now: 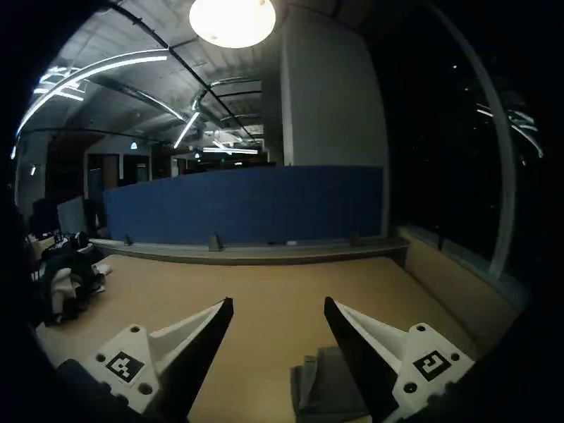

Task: Fold towel

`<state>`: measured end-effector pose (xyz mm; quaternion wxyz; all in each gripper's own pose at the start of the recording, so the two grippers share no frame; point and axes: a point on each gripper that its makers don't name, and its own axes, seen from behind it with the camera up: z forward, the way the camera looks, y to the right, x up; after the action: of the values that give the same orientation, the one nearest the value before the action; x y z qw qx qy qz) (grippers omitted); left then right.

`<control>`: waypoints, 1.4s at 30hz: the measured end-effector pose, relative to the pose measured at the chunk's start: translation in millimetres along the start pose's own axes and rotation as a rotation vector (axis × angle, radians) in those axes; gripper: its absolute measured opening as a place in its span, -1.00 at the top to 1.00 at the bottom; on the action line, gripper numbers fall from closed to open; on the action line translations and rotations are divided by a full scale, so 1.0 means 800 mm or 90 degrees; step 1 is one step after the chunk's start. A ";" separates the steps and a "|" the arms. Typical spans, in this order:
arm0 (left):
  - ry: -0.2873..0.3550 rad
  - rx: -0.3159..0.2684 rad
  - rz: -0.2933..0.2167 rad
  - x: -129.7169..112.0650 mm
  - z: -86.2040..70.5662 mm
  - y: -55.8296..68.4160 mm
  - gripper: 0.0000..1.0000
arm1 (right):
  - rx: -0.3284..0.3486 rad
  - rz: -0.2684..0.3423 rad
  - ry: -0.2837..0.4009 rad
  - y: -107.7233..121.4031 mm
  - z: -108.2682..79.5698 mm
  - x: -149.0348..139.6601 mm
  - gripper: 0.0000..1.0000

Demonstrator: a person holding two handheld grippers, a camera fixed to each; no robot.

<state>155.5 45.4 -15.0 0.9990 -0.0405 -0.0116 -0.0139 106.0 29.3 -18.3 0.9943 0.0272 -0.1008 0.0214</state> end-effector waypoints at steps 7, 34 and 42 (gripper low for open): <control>0.004 -0.004 0.020 -0.028 0.008 -0.001 -0.85 | 0.006 0.002 -0.012 -0.016 -0.001 -0.003 -1.00; 0.036 0.052 0.038 -0.147 0.011 -0.045 -0.85 | 0.003 -0.027 0.008 -0.036 0.044 -0.008 -1.00; 0.040 0.062 0.028 -0.170 0.010 -0.058 -0.85 | 0.005 -0.040 0.005 -0.043 0.054 -0.018 -1.00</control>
<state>18.1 3.2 -6.4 0.9997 0.0088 0.0196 0.0074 84.7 -8.2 19.5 0.9948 0.0343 -0.0959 -0.0094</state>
